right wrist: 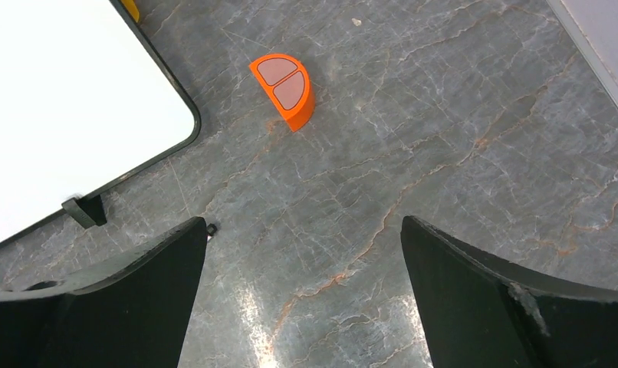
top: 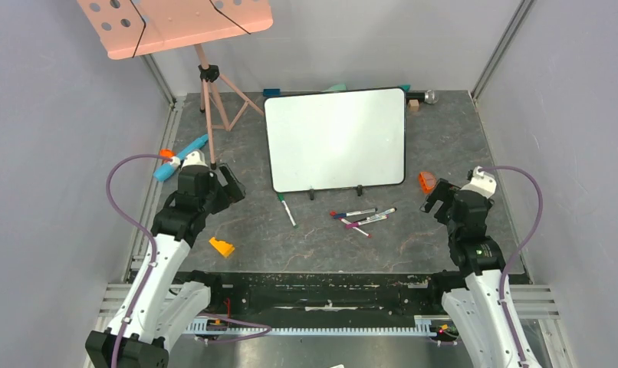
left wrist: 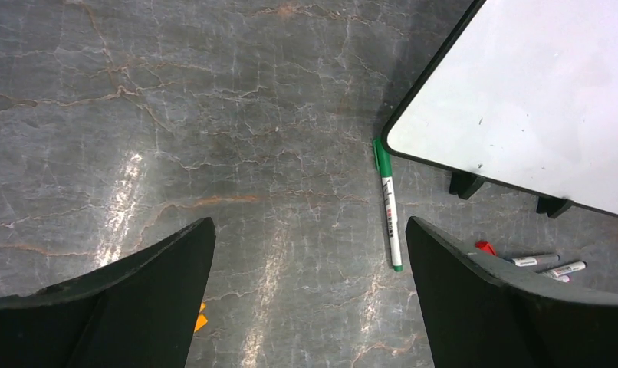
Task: Write a sentence on the whiteboard
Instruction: Open the whiteboard marker at the center of the board.
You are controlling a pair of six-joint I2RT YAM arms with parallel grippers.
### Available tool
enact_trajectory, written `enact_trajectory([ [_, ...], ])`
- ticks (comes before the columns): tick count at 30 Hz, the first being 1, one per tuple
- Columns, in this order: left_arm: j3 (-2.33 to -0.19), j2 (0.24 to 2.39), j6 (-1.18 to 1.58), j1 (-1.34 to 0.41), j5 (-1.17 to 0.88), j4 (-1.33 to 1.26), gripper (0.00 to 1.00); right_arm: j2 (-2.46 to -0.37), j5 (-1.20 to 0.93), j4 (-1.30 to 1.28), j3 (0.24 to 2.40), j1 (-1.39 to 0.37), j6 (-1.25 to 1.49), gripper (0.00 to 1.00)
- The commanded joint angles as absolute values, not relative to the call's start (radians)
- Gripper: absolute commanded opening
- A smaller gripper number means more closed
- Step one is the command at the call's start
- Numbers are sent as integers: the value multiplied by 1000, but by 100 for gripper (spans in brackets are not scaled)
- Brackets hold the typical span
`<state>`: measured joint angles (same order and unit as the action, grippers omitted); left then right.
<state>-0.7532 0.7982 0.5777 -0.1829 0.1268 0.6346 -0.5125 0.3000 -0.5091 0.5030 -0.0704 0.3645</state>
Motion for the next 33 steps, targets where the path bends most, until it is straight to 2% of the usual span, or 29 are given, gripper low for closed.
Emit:
enact_trajectory([
  [1,-747,780,558,-187,31,577,100,-521,358,-552,556,-75,441,98],
  [5,-708,765,473,-187,-263,482,100,-564,322,-588,587,-75,487,98],
  [7,-697,768,455,-187,-346,457,100,-601,294,-621,596,-75,515,98],
  [12,-682,776,440,-189,-404,436,100,-674,232,-685,587,-88,610,99],
  [13,-682,775,439,-189,-399,436,100,-677,213,-673,578,-95,624,87],
  [14,-682,776,438,-189,-397,436,100,-677,192,-655,566,-107,647,83],
  [20,-677,774,448,-189,-390,433,100,-736,188,-591,556,-220,783,84],
  [23,-675,769,447,-189,-395,429,100,-814,232,-581,579,-312,837,80],
  [25,-666,757,445,-189,-404,413,100,-867,255,-580,596,-375,882,70],
  [29,-646,724,449,-189,-405,387,100,-953,294,-573,623,-507,986,65],
  [31,-639,714,452,-189,-389,381,100,-973,324,-547,617,-574,1065,53],
  [33,-632,706,464,-189,-366,377,100,-991,358,-515,611,-629,1149,48],
])
